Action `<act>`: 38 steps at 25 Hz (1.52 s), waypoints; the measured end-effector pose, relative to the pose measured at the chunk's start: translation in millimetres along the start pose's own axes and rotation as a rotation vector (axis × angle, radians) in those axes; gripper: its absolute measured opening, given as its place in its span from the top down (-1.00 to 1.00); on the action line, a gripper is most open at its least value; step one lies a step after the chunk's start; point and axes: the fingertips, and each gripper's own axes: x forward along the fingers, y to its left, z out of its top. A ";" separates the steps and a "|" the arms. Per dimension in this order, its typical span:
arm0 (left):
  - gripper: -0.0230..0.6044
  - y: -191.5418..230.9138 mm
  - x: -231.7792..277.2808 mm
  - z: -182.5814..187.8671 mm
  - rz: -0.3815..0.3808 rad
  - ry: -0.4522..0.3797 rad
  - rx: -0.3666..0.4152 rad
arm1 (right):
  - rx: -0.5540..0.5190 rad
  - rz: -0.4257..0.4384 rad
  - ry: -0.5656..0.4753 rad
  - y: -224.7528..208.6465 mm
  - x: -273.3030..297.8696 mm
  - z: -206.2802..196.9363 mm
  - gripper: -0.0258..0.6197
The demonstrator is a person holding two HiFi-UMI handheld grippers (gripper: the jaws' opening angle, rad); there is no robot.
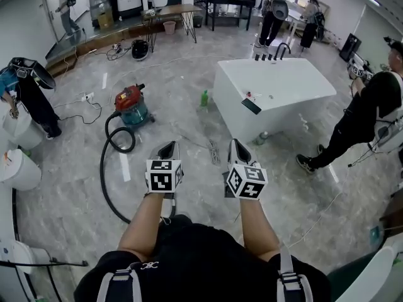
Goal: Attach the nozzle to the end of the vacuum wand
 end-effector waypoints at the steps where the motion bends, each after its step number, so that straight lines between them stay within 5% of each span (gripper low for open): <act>1: 0.90 1.8 5.1 0.1 0.004 0.001 -0.001 | 0.003 0.003 0.006 -2.4 5.7 -1.6 0.89; 14: 0.90 52.8 120.6 18.3 0.029 0.014 -0.023 | -0.067 0.044 0.033 -20.0 129.5 -1.0 0.89; 29: 0.90 211.5 266.8 55.6 0.074 0.080 -0.084 | -0.042 0.130 0.106 27.0 366.0 11.6 0.89; 34: 0.90 256.3 314.6 44.0 0.099 0.129 -0.093 | -0.030 0.165 0.142 36.2 432.9 -4.5 0.89; 38: 0.90 274.1 325.0 -0.6 0.120 0.243 -0.136 | -0.007 0.179 0.241 36.9 457.3 -38.8 0.89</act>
